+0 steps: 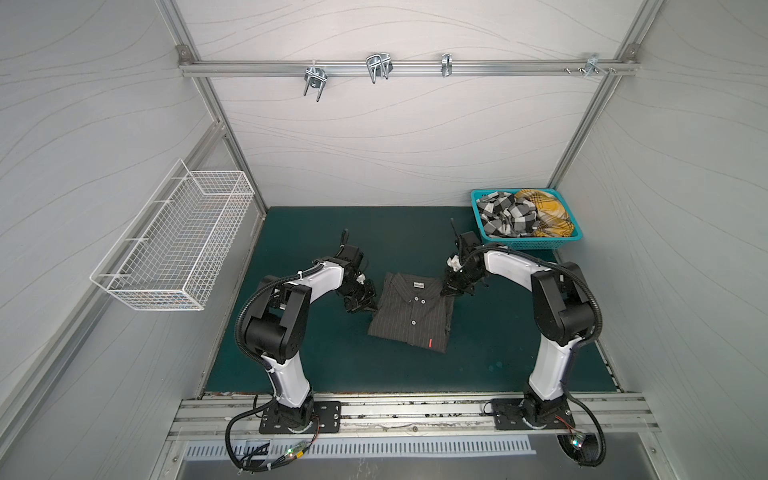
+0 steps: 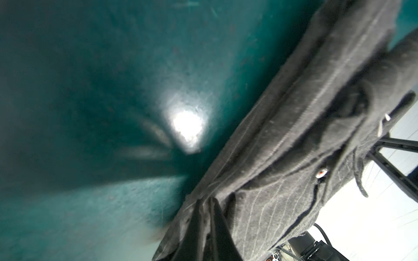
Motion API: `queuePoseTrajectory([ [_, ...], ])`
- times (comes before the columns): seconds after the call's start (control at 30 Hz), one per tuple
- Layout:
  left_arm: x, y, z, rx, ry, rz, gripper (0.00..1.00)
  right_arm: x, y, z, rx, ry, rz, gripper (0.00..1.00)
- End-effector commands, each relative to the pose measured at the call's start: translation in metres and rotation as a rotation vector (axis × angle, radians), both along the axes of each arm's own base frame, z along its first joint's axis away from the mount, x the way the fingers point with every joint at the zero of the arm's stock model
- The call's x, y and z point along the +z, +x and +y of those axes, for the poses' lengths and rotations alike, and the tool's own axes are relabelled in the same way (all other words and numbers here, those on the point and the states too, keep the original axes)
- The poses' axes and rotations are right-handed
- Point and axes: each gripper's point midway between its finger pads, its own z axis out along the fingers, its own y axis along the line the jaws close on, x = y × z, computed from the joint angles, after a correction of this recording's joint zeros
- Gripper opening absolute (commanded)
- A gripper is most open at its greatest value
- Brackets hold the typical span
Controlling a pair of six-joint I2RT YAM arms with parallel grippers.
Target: Fold and stack the long sleeve shirts
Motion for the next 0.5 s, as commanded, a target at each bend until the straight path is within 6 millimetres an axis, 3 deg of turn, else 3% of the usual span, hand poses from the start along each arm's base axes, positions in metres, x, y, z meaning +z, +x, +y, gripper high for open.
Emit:
queuePoseTrajectory([
  [0.0,-0.002,0.000,-0.004,-0.007,-0.011,0.001,0.11,-0.010,0.006,-0.006,-0.018,0.001,0.002,0.00],
  [0.07,0.003,0.004,-0.006,-0.011,-0.022,-0.010,0.11,-0.008,0.007,-0.002,-0.012,0.023,0.002,0.00],
  [0.13,0.017,0.021,-0.001,-0.007,-0.005,-0.051,0.16,-0.002,0.008,0.004,-0.002,0.043,-0.002,0.00],
  [0.23,0.046,0.064,0.008,0.044,0.000,-0.128,0.29,0.004,0.009,0.009,0.028,0.036,-0.012,0.00],
  [0.3,0.059,0.090,0.008,0.054,0.007,-0.173,0.45,0.006,0.010,0.010,0.029,0.036,-0.013,0.00],
  [0.37,0.058,0.106,-0.001,0.048,-0.008,-0.175,0.51,0.006,0.011,0.010,0.028,0.038,-0.013,0.00],
  [0.47,0.043,0.118,-0.015,0.027,-0.037,-0.126,0.47,0.006,0.011,0.013,0.035,0.036,-0.009,0.00],
])
